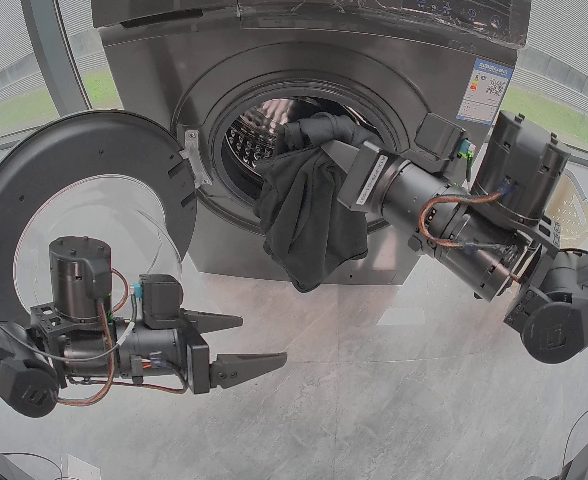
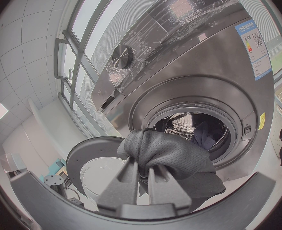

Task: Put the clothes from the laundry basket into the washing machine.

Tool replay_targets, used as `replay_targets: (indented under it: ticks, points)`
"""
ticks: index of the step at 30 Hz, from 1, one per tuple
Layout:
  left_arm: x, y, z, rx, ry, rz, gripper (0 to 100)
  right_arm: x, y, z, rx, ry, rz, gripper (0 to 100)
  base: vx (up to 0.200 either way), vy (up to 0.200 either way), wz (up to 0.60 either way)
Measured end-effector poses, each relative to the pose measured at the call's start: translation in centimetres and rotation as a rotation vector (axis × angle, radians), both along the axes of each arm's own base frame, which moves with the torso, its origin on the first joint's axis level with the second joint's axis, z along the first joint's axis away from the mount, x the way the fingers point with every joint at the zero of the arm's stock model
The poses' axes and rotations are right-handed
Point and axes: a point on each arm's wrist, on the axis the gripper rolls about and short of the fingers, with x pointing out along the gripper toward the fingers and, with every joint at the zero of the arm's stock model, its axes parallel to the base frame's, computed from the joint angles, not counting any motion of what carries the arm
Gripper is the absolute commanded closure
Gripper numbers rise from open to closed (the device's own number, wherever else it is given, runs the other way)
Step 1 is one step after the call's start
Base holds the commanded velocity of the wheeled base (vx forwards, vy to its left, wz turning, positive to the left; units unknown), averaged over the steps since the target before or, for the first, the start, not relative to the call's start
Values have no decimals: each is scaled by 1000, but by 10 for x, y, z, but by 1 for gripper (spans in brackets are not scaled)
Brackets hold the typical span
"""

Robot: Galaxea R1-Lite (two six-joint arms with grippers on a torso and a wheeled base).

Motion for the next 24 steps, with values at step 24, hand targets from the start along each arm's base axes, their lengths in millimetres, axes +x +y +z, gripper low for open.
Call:
replay_targets:
  ticks: [24]
  points:
    - [83, -44, -28, -86, -54, 191, 0, -14, 14, 0, 15, -10, 59, 100, 0, 0, 0]
